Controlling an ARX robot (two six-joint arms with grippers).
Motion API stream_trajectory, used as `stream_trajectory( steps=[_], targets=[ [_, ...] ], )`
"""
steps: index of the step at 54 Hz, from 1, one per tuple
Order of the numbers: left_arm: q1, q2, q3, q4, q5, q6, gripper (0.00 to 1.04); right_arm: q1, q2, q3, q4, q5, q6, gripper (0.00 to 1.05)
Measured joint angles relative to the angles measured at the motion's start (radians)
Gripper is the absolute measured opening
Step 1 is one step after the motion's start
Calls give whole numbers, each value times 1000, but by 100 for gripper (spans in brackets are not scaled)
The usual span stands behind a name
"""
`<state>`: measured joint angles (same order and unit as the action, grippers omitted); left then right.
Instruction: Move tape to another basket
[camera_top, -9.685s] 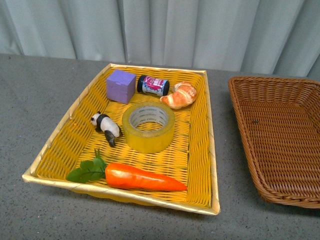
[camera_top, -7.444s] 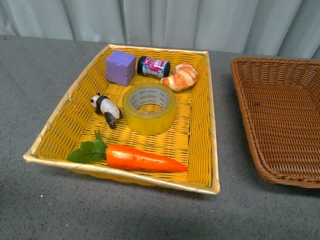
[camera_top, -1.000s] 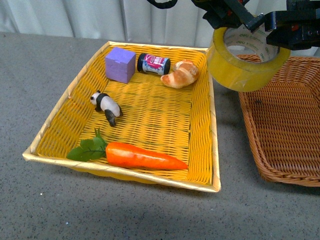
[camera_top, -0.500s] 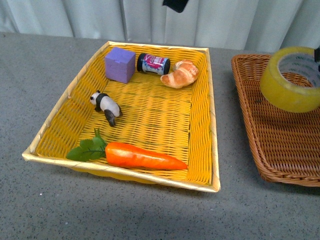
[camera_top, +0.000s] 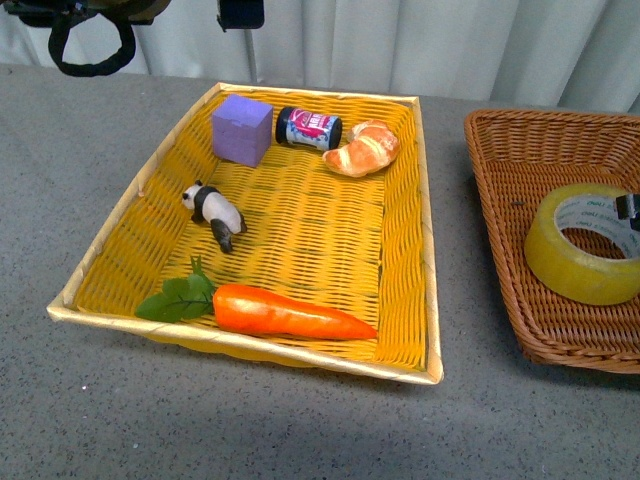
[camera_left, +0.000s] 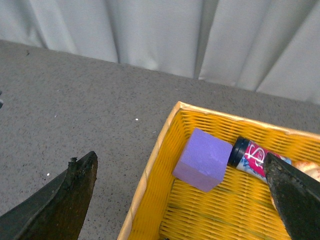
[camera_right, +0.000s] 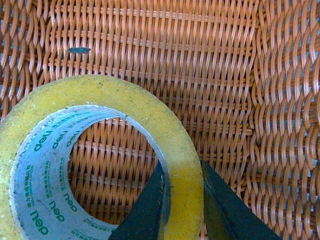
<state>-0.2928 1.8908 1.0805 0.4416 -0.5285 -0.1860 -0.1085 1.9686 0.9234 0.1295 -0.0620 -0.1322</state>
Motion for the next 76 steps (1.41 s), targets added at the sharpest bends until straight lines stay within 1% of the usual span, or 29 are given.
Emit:
stream_trajectory(
  steps=[4, 6, 10, 13, 17, 21, 27, 28, 30, 31, 33, 34, 35, 36, 37, 39, 40, 41, 42, 45, 46, 49, 52, 59, 67, 69, 73, 74, 76],
  targets=[
    [-3, -17, -29, -1, -44, -58, 98, -5, 3, 0, 6, -3, -2, 14],
    [-6, -25, -42, -1, -60, -76, 98, -8, 3, 0, 11, -5, -3, 18],
    [-16, -44, -68, 7, -114, -85, 98, -13, -2, -3, 28, -29, 11, 31],
    [-24, -58, -82, 10, -147, -87, 98, -16, -13, -13, 47, -39, 18, 38],
    [-39, -89, -111, 21, -198, -89, 98, -18, -55, -50, 101, -43, 24, 53],
    [-52, -118, -131, 18, -235, -101, 98, -19, -95, -84, 158, -23, 24, 63],
    [-77, -157, -152, 2, -320, -96, 98, -34, -155, -122, 209, 53, 25, 81],
    [-76, -158, -158, 12, -306, -84, 98, -35, -158, -124, 211, 55, 25, 83],
    [-62, -173, -214, 143, -161, -37, 91, -41, -169, -128, 217, 61, 25, 90],
    [-57, -178, -232, 181, -121, -15, 89, -42, -170, -128, 217, 62, 25, 91],
    [-39, -197, -305, 326, 29, 43, 82, -45, -172, -129, 219, 62, 26, 97],
    [-34, -201, -324, 358, 60, 56, 80, -45, -172, -129, 219, 62, 27, 98],
    [-23, -212, -359, 414, 112, 77, 77, -47, -170, -134, 232, 54, 32, 97],
    [-13, -226, -394, 463, 159, 90, 73, -50, -155, -153, 305, 27, 44, 94],
    [-8, -234, -410, 483, 179, 101, 71, -50, -148, -167, 359, 9, 51, 92],
    [11, -268, -468, 544, 240, 126, 64, -51, -115, -230, 586, -50, 74, 85],
    [15, -277, -482, 553, 249, 128, 62, -51, -108, -248, 641, -58, 82, 84],
    [24, -298, -508, 568, 263, 136, 59, -49, -98, -287, 740, -64, 87, 80],
    [28, -309, -521, 573, 269, 140, 57, -47, -96, -306, 787, -64, 92, 78],
    [52, -364, -582, 592, 295, 155, 46, -32, -106, -409, 1016, -64, 104, 68],
    [56, -372, -592, 594, 299, 156, 44, -30, -113, -422, 1045, -64, 105, 66],
    [77, -419, -652, 600, 317, 164, 33, -17, -174, -483, 1168, -59, 111, 55],
    [93, -456, -697, 600, 334, 167, 25, -8, -237, -521, 1194, -46, 113, 46],
    [129, -543, -785, 599, 365, 171, 3, 14, -343, -616, 1184, -32, 115, 25],
    [159, -644, -861, 578, 401, 176, 4, 29, -455, -705, 1144, -10, 114, 0],
    [167, -673, -881, 568, 410, 178, 4, 32, -492, -726, 1130, -3, 117, 1],
    [180, -684, -924, 613, 422, 178, 4, 41, -552, -758, 1102, 4, 119, 1],
    [186, -693, -941, 612, 427, 178, 4, 60, -581, -772, 1086, 35, 119, 1],
    [194, -713, -962, 601, 432, 178, 4, 81, -631, -780, 1033, 58, 120, 1]
  ],
)
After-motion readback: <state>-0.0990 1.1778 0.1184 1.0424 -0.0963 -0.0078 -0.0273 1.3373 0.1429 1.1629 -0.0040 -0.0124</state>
